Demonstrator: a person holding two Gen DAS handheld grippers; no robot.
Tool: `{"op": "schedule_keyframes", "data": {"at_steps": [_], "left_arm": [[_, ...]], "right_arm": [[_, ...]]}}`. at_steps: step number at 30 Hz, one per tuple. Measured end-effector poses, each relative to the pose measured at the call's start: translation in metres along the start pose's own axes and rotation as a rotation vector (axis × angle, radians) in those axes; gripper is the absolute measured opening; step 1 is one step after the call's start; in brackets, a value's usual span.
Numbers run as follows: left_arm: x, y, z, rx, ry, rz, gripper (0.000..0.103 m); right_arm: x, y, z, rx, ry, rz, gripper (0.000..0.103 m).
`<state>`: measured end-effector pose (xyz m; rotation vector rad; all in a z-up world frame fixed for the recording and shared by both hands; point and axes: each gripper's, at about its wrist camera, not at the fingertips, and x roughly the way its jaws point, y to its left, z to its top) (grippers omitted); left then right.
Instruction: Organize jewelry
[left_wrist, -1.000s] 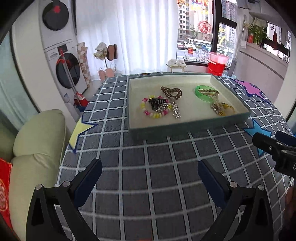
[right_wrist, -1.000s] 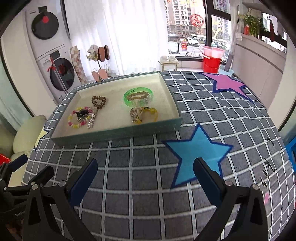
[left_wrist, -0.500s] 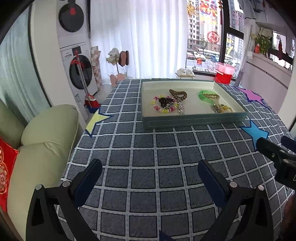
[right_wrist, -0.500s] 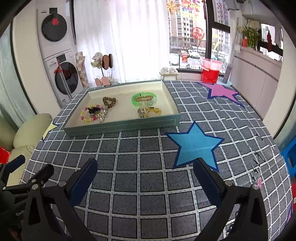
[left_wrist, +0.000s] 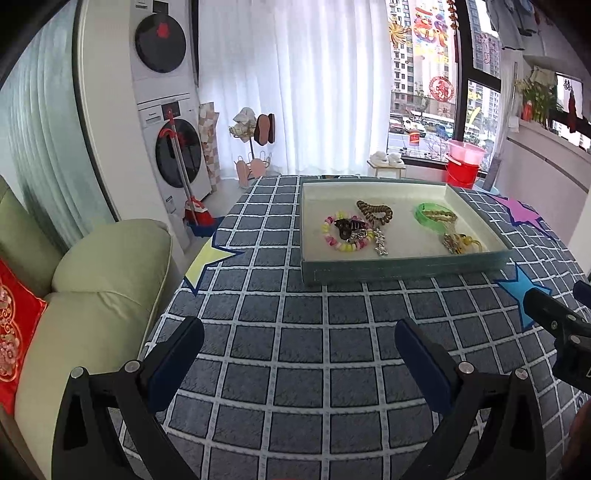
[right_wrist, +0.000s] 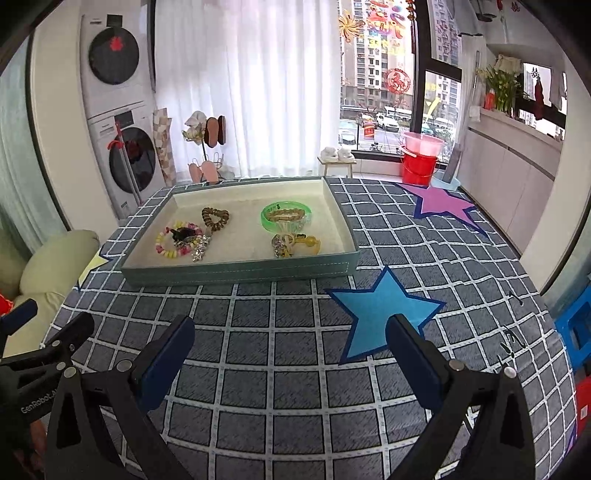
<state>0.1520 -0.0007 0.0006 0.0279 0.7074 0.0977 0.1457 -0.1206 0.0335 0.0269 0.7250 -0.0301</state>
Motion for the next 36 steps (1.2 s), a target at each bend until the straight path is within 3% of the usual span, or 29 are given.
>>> {"op": "schedule_keyframes", "data": {"at_steps": [36], "left_arm": [[0.006,-0.001,-0.002,-0.009,0.016,-0.003,0.103]], "right_arm": [[-0.002,0.01,0.003,-0.06,-0.031,-0.01,0.103]]}}
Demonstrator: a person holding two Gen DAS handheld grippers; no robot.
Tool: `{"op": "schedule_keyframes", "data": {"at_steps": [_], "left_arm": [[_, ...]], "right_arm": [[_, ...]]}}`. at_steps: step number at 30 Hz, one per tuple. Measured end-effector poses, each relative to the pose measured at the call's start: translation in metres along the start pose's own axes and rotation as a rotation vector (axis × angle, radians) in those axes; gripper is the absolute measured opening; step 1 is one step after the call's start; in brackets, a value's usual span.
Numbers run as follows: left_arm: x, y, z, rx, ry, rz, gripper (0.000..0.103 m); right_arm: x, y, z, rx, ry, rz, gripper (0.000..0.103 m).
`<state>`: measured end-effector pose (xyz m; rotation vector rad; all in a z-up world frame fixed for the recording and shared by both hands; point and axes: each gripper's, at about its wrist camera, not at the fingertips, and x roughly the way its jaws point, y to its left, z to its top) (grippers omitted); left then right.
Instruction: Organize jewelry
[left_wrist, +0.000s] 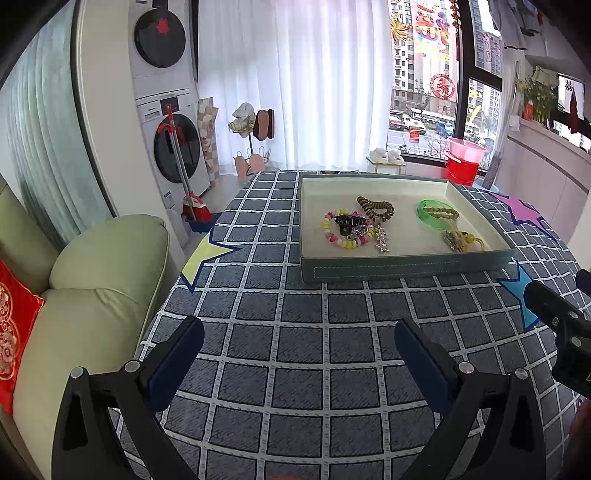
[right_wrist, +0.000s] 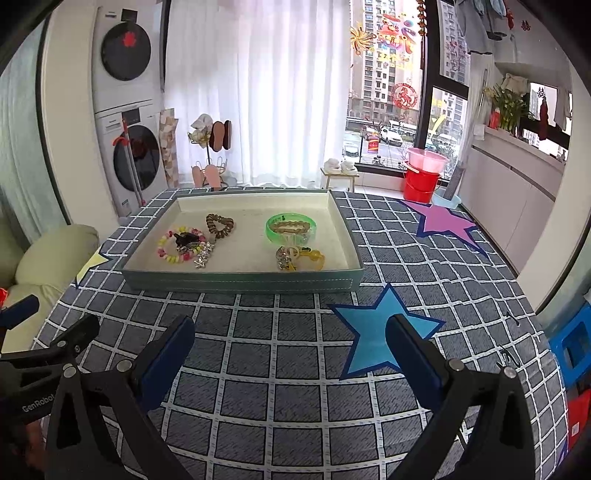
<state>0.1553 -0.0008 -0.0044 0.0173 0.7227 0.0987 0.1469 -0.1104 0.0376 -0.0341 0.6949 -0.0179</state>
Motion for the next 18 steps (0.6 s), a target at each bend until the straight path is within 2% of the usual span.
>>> {"op": "schedule_keyframes", "data": {"at_steps": [18], "left_arm": [[-0.0019,-0.0022,-0.001,0.003,0.002,-0.004,0.103]], "right_arm": [[-0.0006,0.0004,-0.0004,0.014,0.009,0.007,0.103]]}}
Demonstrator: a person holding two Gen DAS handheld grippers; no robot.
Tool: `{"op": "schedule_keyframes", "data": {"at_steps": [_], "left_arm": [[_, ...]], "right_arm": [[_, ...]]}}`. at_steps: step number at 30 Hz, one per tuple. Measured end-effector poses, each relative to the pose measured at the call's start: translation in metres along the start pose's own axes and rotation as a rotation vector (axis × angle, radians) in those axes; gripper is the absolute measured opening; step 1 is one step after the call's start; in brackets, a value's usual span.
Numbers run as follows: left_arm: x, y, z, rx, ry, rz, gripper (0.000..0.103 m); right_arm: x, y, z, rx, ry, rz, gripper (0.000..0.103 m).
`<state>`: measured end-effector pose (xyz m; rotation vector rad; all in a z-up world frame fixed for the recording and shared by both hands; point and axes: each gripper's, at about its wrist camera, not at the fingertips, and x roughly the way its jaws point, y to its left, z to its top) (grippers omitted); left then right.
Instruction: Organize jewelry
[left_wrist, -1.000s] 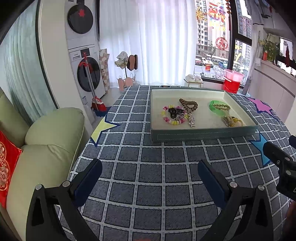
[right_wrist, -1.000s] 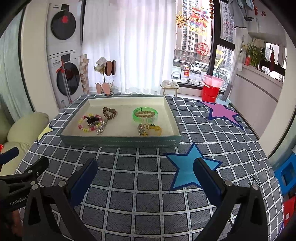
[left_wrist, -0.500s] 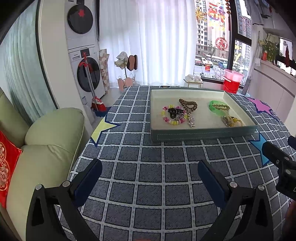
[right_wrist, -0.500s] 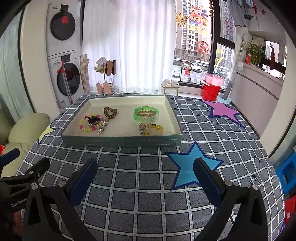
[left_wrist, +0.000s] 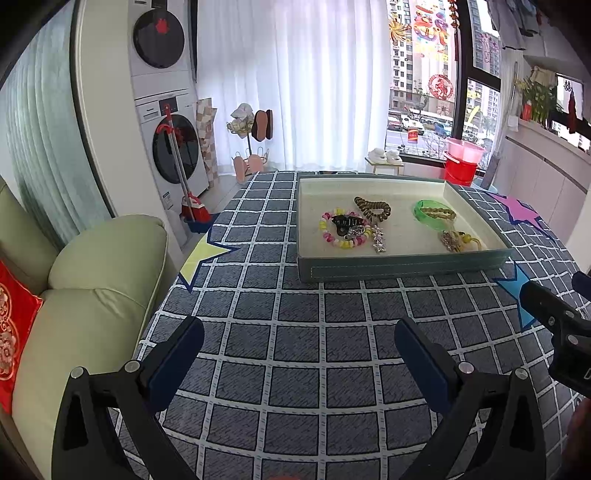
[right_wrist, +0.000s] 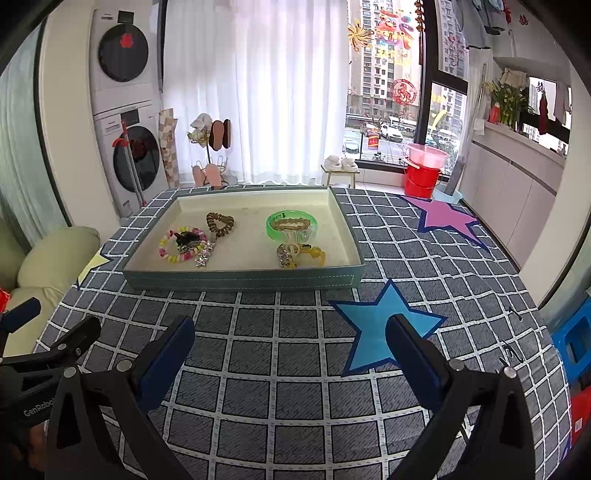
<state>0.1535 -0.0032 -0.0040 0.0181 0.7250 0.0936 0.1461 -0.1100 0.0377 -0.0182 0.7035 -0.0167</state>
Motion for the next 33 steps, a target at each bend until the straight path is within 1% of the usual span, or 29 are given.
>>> {"op": "schedule_keyframes", "data": {"at_steps": [33], "left_arm": [[0.0003,0.0003,-0.0023,0.005,0.009,-0.003,0.103]], "right_arm": [[-0.0001,-0.0001,0.0001,0.003,0.0,0.003,0.103]]}}
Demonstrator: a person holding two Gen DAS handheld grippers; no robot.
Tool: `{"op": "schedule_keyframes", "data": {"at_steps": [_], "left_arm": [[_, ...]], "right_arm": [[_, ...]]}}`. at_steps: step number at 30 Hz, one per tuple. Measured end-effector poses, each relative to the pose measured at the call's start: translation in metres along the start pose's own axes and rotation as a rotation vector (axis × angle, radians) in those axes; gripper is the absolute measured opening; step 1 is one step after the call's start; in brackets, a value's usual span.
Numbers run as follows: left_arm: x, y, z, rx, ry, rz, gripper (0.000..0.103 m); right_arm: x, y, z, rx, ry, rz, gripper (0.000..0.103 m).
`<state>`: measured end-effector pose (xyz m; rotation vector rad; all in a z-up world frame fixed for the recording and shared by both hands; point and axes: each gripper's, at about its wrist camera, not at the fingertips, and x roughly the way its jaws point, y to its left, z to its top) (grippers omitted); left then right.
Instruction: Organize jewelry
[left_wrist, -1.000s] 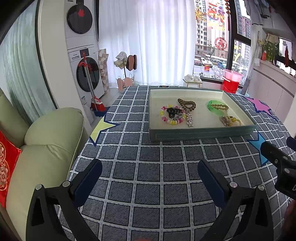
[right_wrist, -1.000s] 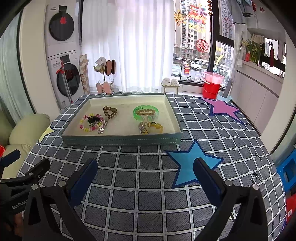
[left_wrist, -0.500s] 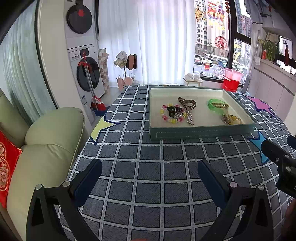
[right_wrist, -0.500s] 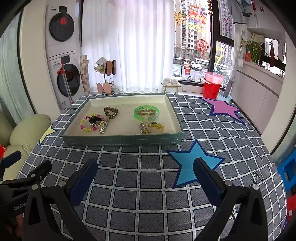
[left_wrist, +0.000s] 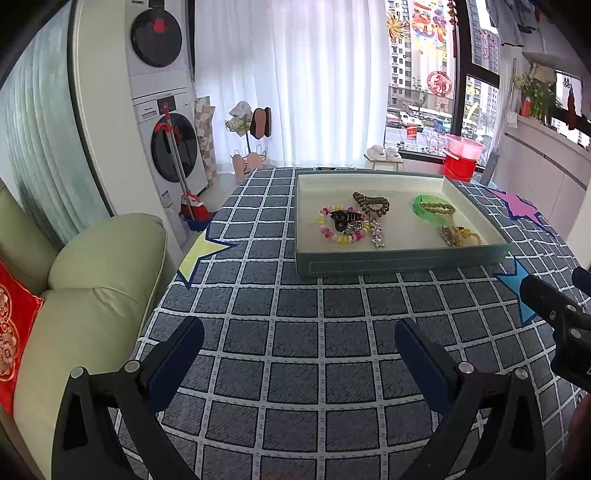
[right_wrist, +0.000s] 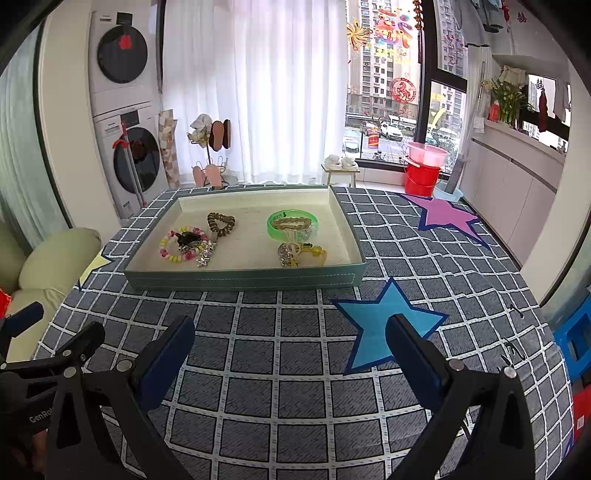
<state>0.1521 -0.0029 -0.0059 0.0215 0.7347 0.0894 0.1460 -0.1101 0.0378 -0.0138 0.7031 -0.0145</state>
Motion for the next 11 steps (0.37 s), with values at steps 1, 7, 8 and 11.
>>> {"op": "schedule_keyframes", "data": {"at_steps": [1,7,8,11], "left_arm": [[-0.0001,-0.0001,-0.0001,0.0,0.0,0.001,0.103],[0.0016,0.0017,0.0,-0.01,0.005,0.0,0.103],[0.002,0.0022,-0.0001,-0.015,0.006,-0.005,0.103],[0.0015,0.0039,-0.0004,-0.018,0.001,-0.013,0.103]], "right_arm": [[-0.0001,0.0007,-0.0001,-0.001,0.0,0.0,0.103],[-0.0003,0.0033,-0.0003,-0.001,0.003,-0.003,0.103],[0.0,0.0038,-0.0005,-0.001,0.004,-0.003,0.103],[-0.0003,0.0048,-0.0006,0.0,0.004,-0.002,0.103]]}}
